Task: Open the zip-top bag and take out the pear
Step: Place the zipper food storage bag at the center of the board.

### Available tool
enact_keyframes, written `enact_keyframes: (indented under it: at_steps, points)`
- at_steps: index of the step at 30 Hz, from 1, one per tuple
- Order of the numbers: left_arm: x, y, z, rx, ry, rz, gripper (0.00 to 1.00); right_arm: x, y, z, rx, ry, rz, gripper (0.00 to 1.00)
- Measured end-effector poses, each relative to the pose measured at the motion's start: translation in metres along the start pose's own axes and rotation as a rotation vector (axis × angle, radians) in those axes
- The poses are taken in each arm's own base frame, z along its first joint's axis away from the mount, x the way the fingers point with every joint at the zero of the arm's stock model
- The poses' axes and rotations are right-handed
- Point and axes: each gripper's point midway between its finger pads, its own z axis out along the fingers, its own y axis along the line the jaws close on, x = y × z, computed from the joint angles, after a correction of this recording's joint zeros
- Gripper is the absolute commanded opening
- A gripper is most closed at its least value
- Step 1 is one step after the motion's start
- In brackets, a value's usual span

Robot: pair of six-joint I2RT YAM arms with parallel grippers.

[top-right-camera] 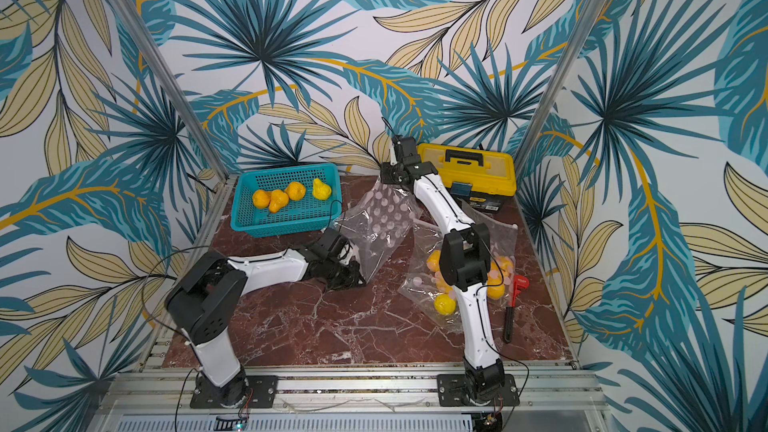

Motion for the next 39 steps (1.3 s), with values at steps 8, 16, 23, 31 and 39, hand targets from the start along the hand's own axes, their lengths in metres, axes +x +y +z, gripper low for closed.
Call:
enact_keyframes:
  at_steps: [8,16,23,31,39]
  points:
    - [-0.065,-0.063,0.034,0.088,-0.103,0.011,0.00,0.005,0.005,-0.017,-0.015,0.016,-0.012,0.66]
    - [-0.070,-0.085,0.050,0.145,-0.164,-0.059,0.00,0.019,-0.034,-0.103,0.255,0.038,0.017,0.64]
    - [-0.061,-0.066,0.058,0.114,-0.165,-0.101,0.00,0.102,-0.085,-0.137,0.468,0.190,0.049,0.51]
    - [-0.055,-0.059,0.049,0.098,-0.181,-0.110,0.00,0.151,-0.133,-0.091,0.624,0.325,0.034,0.51]
    - [-0.058,-0.062,0.045,0.108,-0.194,-0.109,0.00,0.122,-0.091,-0.018,0.325,0.245,0.055,0.51]
